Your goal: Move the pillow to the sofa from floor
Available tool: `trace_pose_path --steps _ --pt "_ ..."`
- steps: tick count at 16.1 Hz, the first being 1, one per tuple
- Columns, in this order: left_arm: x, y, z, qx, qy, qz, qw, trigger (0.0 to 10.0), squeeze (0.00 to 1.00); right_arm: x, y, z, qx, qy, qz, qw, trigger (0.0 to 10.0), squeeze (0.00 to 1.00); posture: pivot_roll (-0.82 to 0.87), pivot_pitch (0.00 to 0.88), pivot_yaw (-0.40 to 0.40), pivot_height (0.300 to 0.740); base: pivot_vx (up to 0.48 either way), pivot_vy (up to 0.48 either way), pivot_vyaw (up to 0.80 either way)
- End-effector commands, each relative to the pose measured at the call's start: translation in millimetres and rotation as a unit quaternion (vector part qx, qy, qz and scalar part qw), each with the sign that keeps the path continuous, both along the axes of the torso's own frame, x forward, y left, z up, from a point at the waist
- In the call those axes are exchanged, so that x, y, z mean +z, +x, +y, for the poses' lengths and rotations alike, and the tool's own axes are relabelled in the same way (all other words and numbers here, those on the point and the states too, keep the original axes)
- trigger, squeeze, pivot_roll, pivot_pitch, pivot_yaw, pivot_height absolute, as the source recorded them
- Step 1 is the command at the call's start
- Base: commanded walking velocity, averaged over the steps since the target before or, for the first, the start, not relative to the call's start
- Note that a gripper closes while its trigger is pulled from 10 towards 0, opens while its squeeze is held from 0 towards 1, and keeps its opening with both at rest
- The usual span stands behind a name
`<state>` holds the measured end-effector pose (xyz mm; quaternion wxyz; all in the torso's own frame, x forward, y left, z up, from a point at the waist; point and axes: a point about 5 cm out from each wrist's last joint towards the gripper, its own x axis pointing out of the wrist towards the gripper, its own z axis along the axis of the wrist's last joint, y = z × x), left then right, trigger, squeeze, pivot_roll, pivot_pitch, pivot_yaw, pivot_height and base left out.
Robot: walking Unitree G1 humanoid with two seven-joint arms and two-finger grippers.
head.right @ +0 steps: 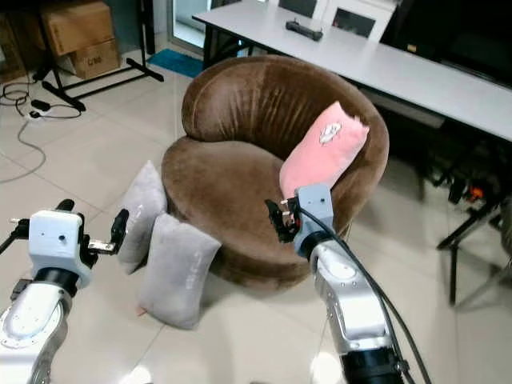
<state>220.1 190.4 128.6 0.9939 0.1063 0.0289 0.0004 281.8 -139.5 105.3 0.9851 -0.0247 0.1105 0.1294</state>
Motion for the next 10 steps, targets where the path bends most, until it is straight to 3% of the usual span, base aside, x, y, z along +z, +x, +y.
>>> trace_pose_path --steps 1,7,10 --pt "0.7 -1.1 -3.2 -0.007 0.004 -0.002 1.000 10.0 0.00 0.8 1.0 -2.6 -0.006 0.001 -0.001 1.000 10.0 0.00 0.13 0.000 -0.138 0.740 0.000 0.465 0.00" --pt "1.2 -0.8 -2.7 -0.007 0.004 -0.002 1.000 10.0 0.00 0.6 1.7 -3.1 -0.008 0.001 -0.002 1.000 10.0 0.00 0.13 0.000 -0.140 0.740 0.000 0.479 0.00" --pt "1.0 -1.4 -2.4 -0.007 0.005 -0.001 1.000 10.0 0.00 -0.4 1.2 -2.4 -0.006 0.001 0.001 1.000 10.0 0.00 0.13 0.000 -0.139 0.740 0.000 0.480 -0.76"
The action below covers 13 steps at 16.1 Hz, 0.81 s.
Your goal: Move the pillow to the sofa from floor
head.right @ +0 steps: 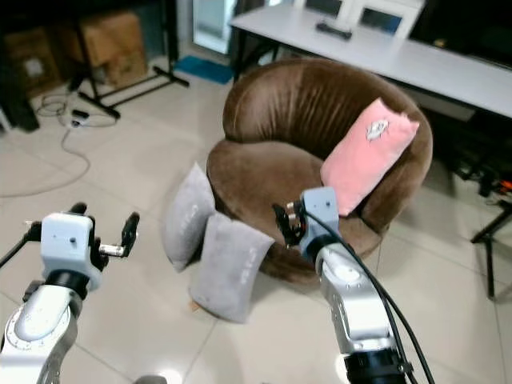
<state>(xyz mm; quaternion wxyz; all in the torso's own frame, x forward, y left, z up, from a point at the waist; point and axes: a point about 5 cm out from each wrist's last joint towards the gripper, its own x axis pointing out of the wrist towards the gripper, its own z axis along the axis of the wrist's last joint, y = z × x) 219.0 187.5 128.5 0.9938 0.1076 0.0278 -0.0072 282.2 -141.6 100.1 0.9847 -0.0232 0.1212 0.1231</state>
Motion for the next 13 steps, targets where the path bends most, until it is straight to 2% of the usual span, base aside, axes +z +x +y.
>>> trace_pose_path --steps 1,13 --pt "1.4 -0.4 0.5 0.001 0.004 -0.001 1.000 10.0 0.00 5.1 0.6 -0.4 0.000 0.002 -0.010 1.000 10.0 0.00 0.13 0.000 -0.139 0.740 0.000 0.480 -0.80" --pt "2.7 2.0 2.7 0.004 0.008 -0.001 1.000 10.0 0.00 5.0 2.0 0.8 -0.003 0.008 -0.006 1.000 10.0 0.00 0.13 0.000 -0.137 0.740 0.000 0.480 -0.80"
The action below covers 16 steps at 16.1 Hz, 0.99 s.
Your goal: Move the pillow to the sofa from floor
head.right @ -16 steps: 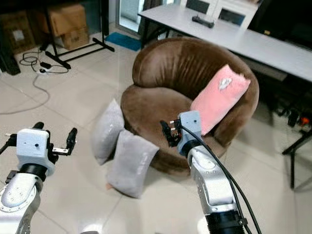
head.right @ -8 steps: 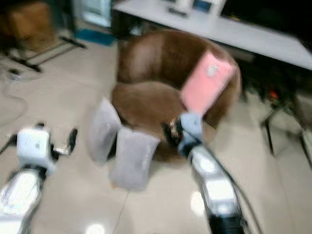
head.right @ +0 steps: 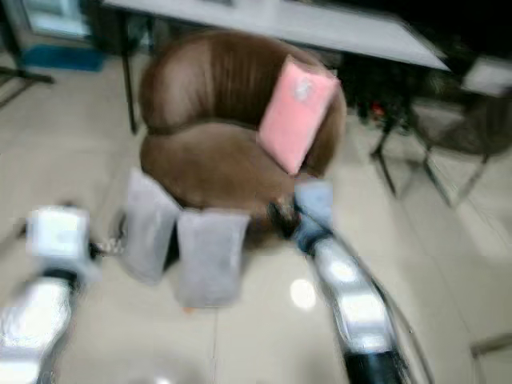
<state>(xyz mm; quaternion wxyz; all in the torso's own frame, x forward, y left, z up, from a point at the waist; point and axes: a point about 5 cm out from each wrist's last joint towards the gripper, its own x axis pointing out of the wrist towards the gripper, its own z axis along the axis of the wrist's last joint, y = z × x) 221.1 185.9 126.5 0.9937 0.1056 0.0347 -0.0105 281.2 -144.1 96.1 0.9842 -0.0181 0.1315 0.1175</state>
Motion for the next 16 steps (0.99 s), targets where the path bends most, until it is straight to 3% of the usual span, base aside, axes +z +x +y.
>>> trace_pose_path --steps 1,7,8,16 --pt "5.0 0.2 4.6 0.006 0.010 -0.008 1.000 10.0 0.00 9.0 3.0 3.4 0.002 0.005 -0.017 1.000 10.0 0.00 0.13 0.000 -0.137 0.740 0.000 0.480 -0.80" --pt "6.3 2.7 6.2 0.004 0.012 -0.009 1.000 10.0 0.00 5.6 1.6 -0.7 -0.020 0.013 -0.012 1.000 10.0 0.00 0.13 0.000 -0.122 0.740 0.000 0.480 -0.80" --pt "7.0 3.8 6.6 0.001 0.014 -0.010 1.000 10.0 0.00 0.9 0.3 -5.5 -0.046 0.026 -0.004 0.999 10.0 0.00 0.13 0.000 -0.112 0.740 0.000 0.480 -0.65" --pt "11.9 19.1 7.6 -0.041 0.031 -0.007 0.999 10.0 0.00 -23.0 -17.2 -21.6 -0.142 0.055 0.023 0.988 10.0 0.00 0.10 0.000 -0.008 0.740 0.000 0.480 0.00"
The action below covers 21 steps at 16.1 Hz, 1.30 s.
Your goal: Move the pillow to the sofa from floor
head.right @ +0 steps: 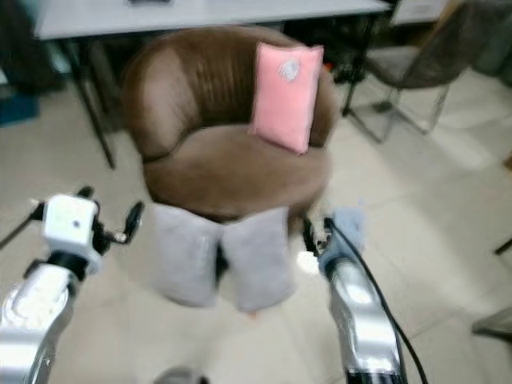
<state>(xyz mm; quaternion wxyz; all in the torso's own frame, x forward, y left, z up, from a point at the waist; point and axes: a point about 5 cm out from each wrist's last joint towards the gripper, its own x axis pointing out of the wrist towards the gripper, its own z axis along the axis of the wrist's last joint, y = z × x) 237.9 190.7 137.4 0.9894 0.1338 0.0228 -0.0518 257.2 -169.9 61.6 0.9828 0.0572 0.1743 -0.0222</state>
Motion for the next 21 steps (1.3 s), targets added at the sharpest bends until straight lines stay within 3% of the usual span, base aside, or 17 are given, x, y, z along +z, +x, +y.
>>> trace_pose_path --steps 1,6,12,21 --pt "1.0 5.2 0.0 -0.006 0.004 0.001 1.000 10.0 0.00 6.9 2.6 1.4 -0.005 -0.001 -0.021 1.000 10.0 0.00 0.10 0.000 0.000 0.740 0.000 0.480 0.00" --pt "2.1 10.4 -4.0 -0.020 0.001 0.001 1.000 10.0 0.00 9.4 4.6 -2.7 -0.011 -0.017 -0.032 0.999 10.0 0.00 0.09 0.000 0.016 0.740 0.000 0.480 0.00" --pt "1.6 11.3 -2.8 -0.012 -0.001 -0.004 1.000 10.0 0.00 21.9 16.2 4.5 0.004 -0.009 -0.056 0.998 10.0 0.00 0.11 0.000 -0.017 0.740 0.000 0.480 -0.80" --pt "0.2 12.2 0.2 -0.010 0.003 -0.008 1.000 10.0 0.00 22.5 17.5 5.7 0.004 -0.005 -0.059 0.998 10.0 0.00 0.11 0.000 -0.023 0.740 0.000 0.480 -0.80"
